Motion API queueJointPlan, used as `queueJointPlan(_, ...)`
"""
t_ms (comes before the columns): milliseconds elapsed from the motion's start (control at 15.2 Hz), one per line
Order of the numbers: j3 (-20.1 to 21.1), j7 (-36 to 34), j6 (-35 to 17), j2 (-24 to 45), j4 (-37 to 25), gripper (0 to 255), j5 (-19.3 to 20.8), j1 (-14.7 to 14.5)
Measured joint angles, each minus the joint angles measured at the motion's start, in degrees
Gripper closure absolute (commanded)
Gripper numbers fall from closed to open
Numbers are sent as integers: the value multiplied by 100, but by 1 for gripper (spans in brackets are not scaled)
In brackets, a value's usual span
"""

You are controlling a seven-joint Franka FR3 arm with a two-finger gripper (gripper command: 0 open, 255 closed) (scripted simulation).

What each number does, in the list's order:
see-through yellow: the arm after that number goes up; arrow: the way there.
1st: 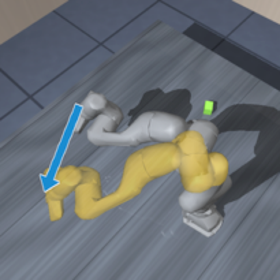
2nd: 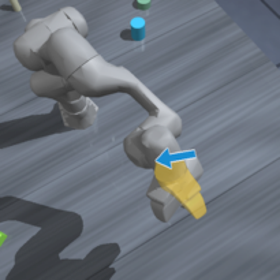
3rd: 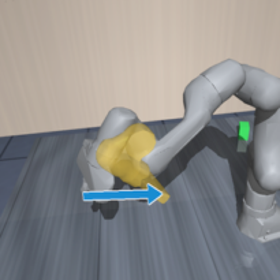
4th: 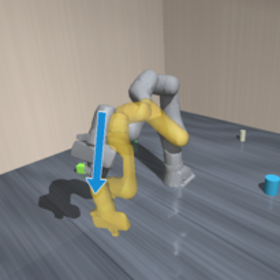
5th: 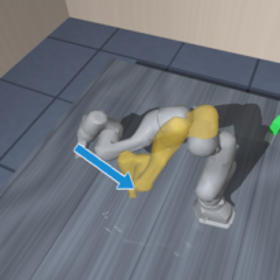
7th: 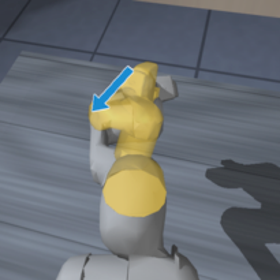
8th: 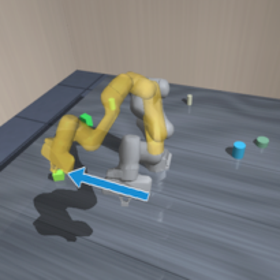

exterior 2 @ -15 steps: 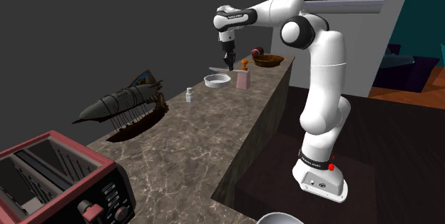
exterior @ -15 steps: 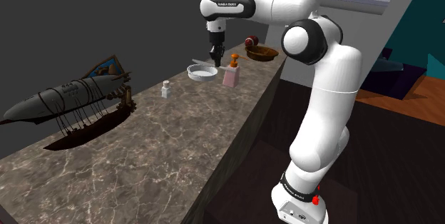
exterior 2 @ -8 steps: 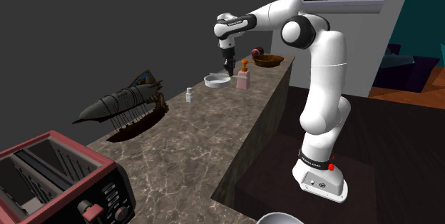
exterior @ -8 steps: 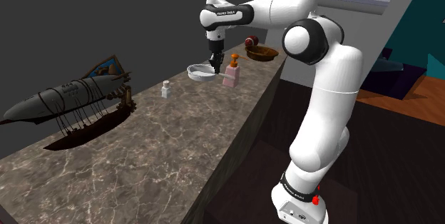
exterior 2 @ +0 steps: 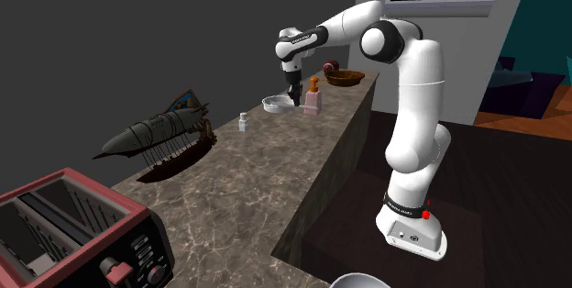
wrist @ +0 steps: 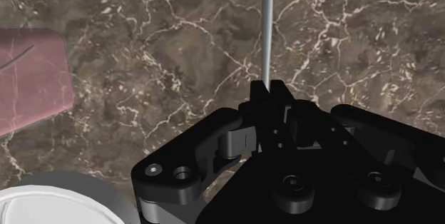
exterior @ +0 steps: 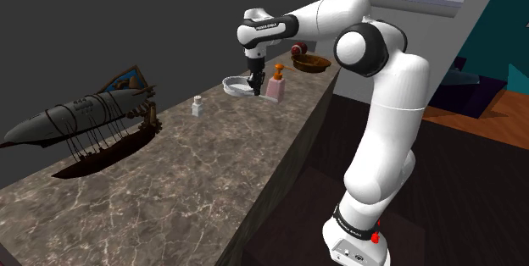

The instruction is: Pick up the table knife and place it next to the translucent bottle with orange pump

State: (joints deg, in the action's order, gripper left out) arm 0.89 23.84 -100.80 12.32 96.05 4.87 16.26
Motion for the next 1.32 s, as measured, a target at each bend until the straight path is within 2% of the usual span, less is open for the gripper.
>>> queueJointPlan(1122, -6, -106, -1209, 345, 869, 255, 37, 2)
queueJointPlan(1320, -6, -112, -1276, 367, 913, 255, 40, 2)
